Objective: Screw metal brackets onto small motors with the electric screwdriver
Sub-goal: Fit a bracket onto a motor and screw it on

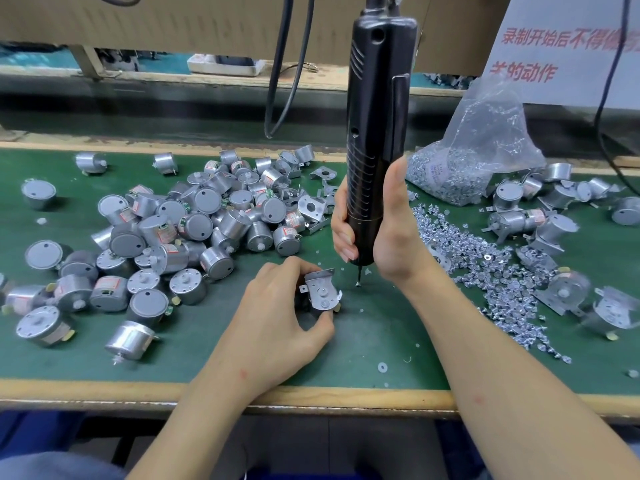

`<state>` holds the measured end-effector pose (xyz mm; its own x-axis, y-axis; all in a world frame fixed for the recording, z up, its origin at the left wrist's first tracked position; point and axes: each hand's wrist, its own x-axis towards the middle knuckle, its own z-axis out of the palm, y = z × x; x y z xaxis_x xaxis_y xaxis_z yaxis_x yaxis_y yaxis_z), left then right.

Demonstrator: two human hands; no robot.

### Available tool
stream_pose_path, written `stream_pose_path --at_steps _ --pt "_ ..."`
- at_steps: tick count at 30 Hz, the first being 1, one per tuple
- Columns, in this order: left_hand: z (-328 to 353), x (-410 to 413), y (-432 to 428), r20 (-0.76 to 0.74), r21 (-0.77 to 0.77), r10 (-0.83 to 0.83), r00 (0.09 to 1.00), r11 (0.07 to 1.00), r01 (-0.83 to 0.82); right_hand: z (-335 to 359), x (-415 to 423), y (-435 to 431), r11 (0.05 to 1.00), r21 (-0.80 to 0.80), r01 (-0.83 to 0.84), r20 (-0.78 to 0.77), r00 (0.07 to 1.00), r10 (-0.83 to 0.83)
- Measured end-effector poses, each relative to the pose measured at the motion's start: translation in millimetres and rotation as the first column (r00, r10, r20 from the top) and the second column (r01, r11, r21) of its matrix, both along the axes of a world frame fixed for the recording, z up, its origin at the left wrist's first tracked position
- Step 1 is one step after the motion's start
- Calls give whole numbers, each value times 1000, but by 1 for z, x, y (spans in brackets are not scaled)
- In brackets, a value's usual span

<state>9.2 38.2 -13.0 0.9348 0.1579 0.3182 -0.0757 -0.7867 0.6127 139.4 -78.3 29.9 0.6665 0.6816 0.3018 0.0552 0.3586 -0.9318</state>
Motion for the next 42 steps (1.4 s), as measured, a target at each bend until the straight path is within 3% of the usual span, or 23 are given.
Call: stream_pose_path --at_steps 20,32,42 --pt "0 -1 2 8 -27 -19 1000 999 19 0 -5 3 1000 -20 -23 -45 999 22" --pt "0 2 2 -33 -18 -138 990 990 138 24 -14 -5 977 163 -135 -37 989 143" --pt "-3 1 2 -61 -20 -117 991 993 116 24 -24 5 981 172 -86 -37 995 93"
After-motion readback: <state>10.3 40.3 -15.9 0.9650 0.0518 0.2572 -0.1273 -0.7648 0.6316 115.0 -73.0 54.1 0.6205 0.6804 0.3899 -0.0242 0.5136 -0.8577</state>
